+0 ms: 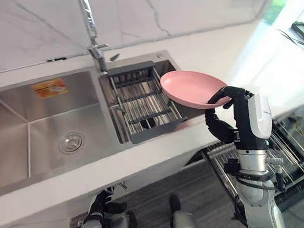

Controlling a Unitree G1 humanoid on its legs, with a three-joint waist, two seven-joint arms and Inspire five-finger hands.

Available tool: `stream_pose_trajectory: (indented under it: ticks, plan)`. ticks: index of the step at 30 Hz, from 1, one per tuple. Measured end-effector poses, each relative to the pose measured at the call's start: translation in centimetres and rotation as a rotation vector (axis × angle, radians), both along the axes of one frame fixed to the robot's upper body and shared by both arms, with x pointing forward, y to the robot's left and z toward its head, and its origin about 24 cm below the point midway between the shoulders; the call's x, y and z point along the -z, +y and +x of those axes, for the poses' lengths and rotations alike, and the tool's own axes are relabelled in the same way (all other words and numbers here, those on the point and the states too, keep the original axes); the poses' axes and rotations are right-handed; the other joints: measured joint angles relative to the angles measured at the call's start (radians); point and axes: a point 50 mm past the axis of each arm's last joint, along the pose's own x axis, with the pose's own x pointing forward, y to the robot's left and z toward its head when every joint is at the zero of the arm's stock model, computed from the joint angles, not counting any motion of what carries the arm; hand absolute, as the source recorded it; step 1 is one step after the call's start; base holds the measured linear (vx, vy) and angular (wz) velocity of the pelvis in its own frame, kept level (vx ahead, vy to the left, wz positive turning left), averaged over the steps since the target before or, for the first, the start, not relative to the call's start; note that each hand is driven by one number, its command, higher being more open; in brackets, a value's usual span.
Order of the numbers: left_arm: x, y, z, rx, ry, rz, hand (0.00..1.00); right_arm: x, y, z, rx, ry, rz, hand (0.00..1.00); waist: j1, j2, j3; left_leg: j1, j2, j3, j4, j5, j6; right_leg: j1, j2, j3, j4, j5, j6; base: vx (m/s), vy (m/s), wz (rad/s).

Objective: Walk over to the sink, pick up the cup, carry it to the dishwasher, place the cup inside the dishwasher, then close the dishwasher door

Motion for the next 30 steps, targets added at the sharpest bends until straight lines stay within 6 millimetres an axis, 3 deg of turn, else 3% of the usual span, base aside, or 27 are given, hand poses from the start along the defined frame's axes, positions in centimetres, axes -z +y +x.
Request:
stream_pose_trajectory:
  ticks: [3, 4, 5, 7, 11, 19, 30]
  plan:
    - [0.0, 0.6, -0.1, -0.026, 0.012, 0.010, 0.90, 0.0, 0.6, -0.1, -0.032, -0.012, -0.025, 0.30, 0.006, -0.010, -0.005, 0.001, 0.005, 0.052, -0.013, -0.004, -0.008, 0.077, -0.024, -0.063, -0.024, -0.067, 0.028, -0.03, -0.019, -0.63]
    - [0.0, 1.1, -0.2, -0.036, 0.020, 0.020, 0.90, 0.1, 0.8, -0.1, -0.035, -0.010, -0.037, 0.30, 0.010, -0.017, -0.009, -0.003, 0.008, 0.072, -0.009, -0.004, -0.024, 0.118, -0.012, -0.054, -0.143, -0.072, 0.080, -0.03, -0.106, -0.68]
    - [0.0, 1.2, -0.3, -0.043, 0.028, 0.025, 0.90, 0.3, 0.7, 0.0, -0.032, -0.001, -0.042, 0.30, 0.010, -0.011, -0.011, -0.004, 0.020, 0.079, -0.006, 0.000, -0.037, 0.125, 0.004, -0.048, -0.179, -0.048, 0.098, 0.01, -0.126, -0.57]
    - [0.2, 2.4, -1.6, -0.079, 0.059, 0.055, 0.90, 1.6, 0.0, 0.1, 0.010, 0.065, -0.040, 0.30, 0.009, -0.005, -0.022, 0.005, 0.053, 0.079, -0.008, 0.010, -0.048, 0.165, 0.062, -0.018, -0.287, 0.016, 0.089, 0.05, -0.104, -0.52]
    - [0.5, 2.9, -3.3, -0.088, 0.094, 0.068, 0.90, 2.5, -1.4, -0.7, 0.075, 0.113, -0.044, 0.30, 0.005, -0.013, -0.040, 0.032, 0.053, 0.080, -0.043, 0.017, -0.059, 0.203, 0.081, 0.011, -0.363, 0.059, 0.086, 0.10, -0.049, -0.32]
    - [0.8, 2.9, -5.0, -0.070, 0.135, 0.075, 0.90, 3.7, -5.0, -2.8, 0.293, 0.154, -0.022, 0.30, -0.006, -0.024, -0.073, 0.080, 0.021, 0.073, -0.092, 0.027, -0.057, 0.280, 0.064, 0.000, -0.462, 0.100, 0.097, 0.03, 0.019, 0.04]
    - [1.0, 2.7, -6.0, -0.036, 0.147, 0.071, 0.90, 5.0, -10.0, -5.1, 0.613, 0.169, 0.034, 0.30, -0.035, -0.014, -0.096, 0.086, -0.030, 0.085, -0.132, 0.040, -0.039, 0.263, 0.027, 0.011, -0.466, 0.113, 0.119, -0.05, 0.033, -0.02]
